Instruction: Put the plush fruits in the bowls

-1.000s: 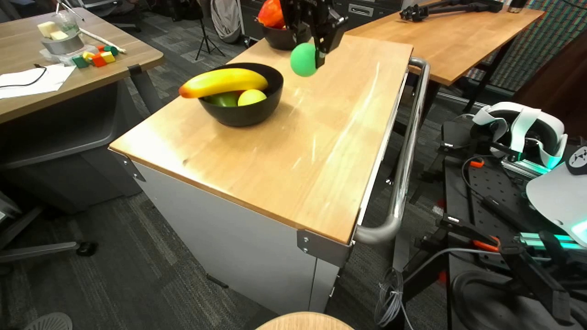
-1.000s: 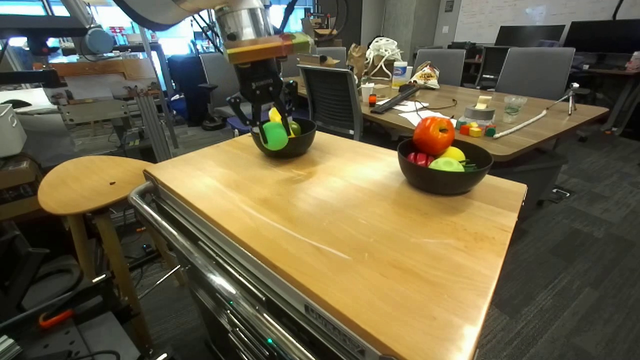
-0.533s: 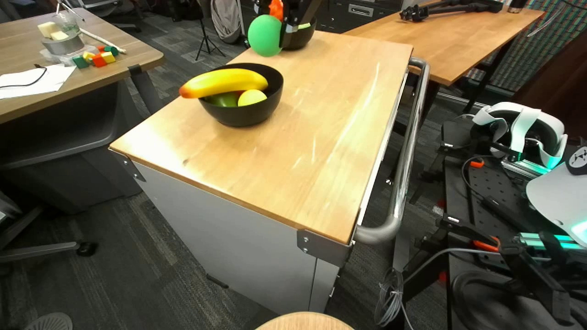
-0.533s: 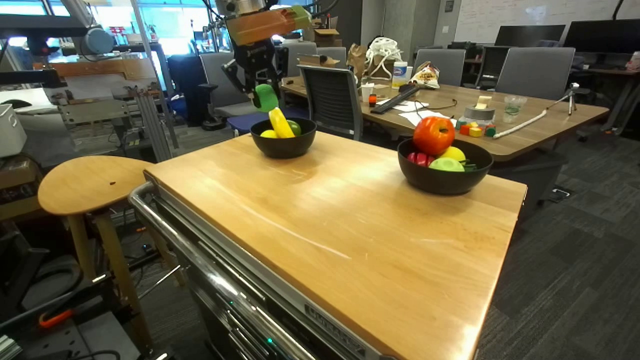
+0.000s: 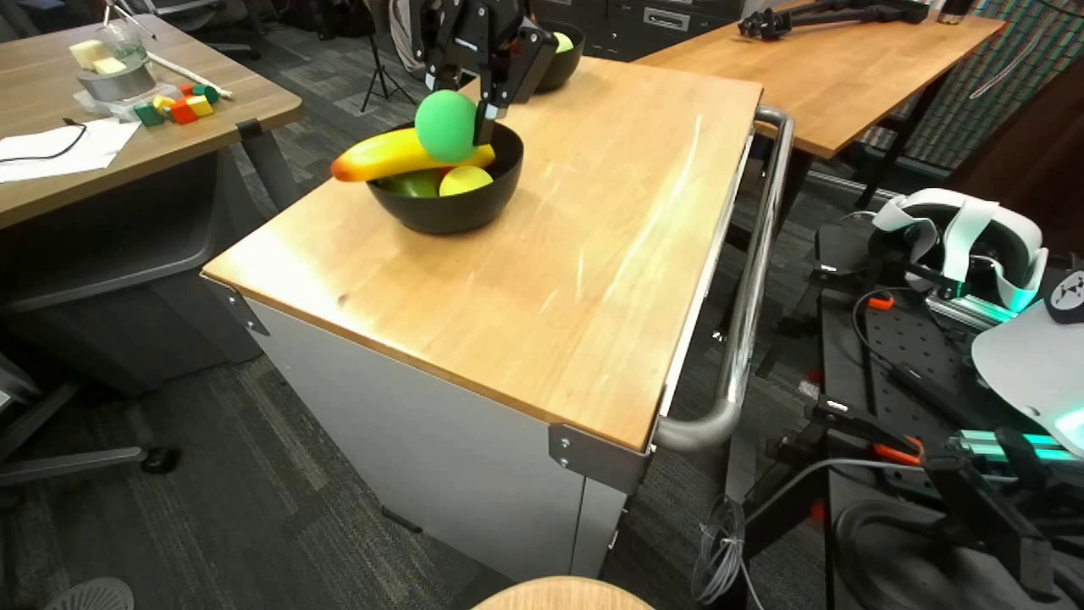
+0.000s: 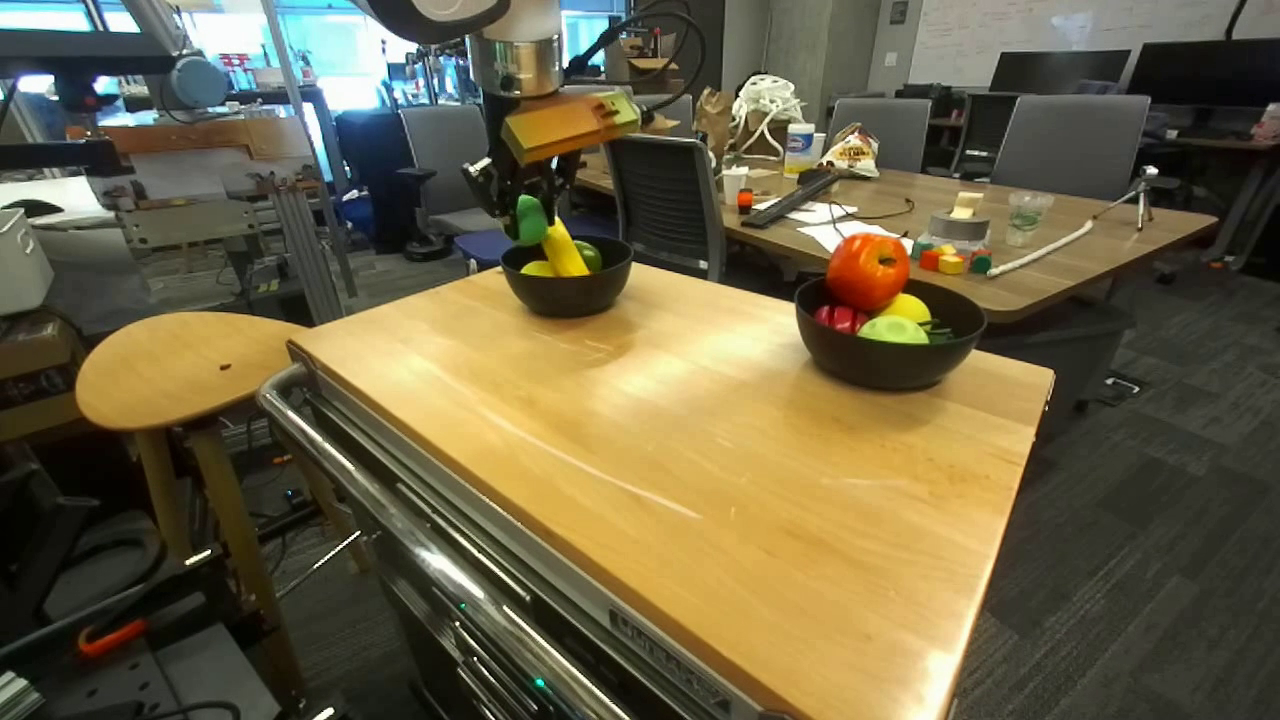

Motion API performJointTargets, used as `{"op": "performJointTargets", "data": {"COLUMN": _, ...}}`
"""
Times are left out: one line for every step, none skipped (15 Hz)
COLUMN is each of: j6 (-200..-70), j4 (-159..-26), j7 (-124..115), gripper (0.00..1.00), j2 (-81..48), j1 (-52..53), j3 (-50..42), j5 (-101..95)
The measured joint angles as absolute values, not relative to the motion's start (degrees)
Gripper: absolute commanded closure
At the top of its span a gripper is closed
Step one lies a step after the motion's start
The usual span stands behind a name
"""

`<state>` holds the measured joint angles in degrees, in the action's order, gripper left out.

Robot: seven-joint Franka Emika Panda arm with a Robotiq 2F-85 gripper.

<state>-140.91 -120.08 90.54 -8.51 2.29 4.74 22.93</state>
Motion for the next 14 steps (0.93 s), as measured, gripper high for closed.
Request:
{"op": "performJointTargets", "data": {"j6": -140.9, "j4": -119.5, "j7": 90.6, "gripper": 0.69, "j2": -9.5, "j1": 2.1, "j3": 4.7, "j5": 22.9}}
{"op": "performJointTargets", "data": {"j6": -140.8, "j4": -118.9, "j7": 90.6, "gripper": 0.25, "j2": -10.3, "j1": 2.0, "j3": 4.8, "j5": 22.9}}
{"op": "performJointTargets", "data": {"j6": -140.8, "j4": -118.4, "j7": 90.6, "gripper": 0.25, "j2": -11.1, "j1": 1.8, "j3": 4.8, "j5": 22.9}}
{"op": "performJointTargets", "data": {"j6": -140.6, "j4": -118.0, "j7": 90.6, "gripper": 0.24, "j2": -11.6, "j1": 1.6, "j3": 4.8, "j5": 22.9}}
{"op": "performJointTargets", "data": {"j6": -140.2, "j4": -117.6, "j7": 90.6, "gripper": 0.17, "j2": -12.1, "j1": 1.3, "j3": 4.8, "j5": 22.9}}
{"op": "performJointTargets", "data": {"j6": -139.7, "j4": -117.2, "j7": 90.6, "gripper": 0.10, "j2": -12.4, "j1": 0.9, "j3": 4.8, "j5": 22.9}}
{"op": "performJointTargets", "data": {"j6": -139.0, "j4": -117.0, "j7": 90.5, "gripper": 0.02, "j2": -12.7, "j1": 0.5, "j3": 4.8, "j5": 22.9}}
{"op": "performJointTargets", "data": {"j6": -138.0, "j4": -116.8, "j7": 90.3, "gripper": 0.00, "j2": -12.7, "j1": 0.1, "j3": 4.7, "j5": 22.7}}
{"op": "performJointTargets", "data": {"j6": -136.3, "j4": -116.7, "j7": 89.5, "gripper": 0.00, "j2": -12.6, "j1": -0.3, "j3": 4.6, "j5": 22.1}}
{"op": "performJointTargets", "data": {"j6": -134.6, "j4": -116.7, "j7": 88.3, "gripper": 0.00, "j2": -12.3, "j1": -0.6, "j3": 4.5, "j5": 20.9}}
{"op": "performJointTargets", "data": {"j6": -132.6, "j4": -116.7, "j7": 86.9, "gripper": 0.00, "j2": -11.8, "j1": -0.9, "j3": 4.2, "j5": 19.6}}
{"op": "performJointTargets", "data": {"j6": -130.5, "j4": -116.8, "j7": 85.5, "gripper": 0.00, "j2": -10.8, "j1": -1.1, "j3": 4.0, "j5": 18.1}}
{"op": "performJointTargets", "data": {"j6": -128.4, "j4": -117.0, "j7": 83.9, "gripper": 0.00, "j2": -9.3, "j1": -1.2, "j3": 3.6, "j5": 16.7}}
{"op": "performJointTargets", "data": {"j6": -126.0, "j4": -117.4, "j7": 82.6, "gripper": 0.00, "j2": -7.4, "j1": -1.3, "j3": 3.3, "j5": 15.4}}
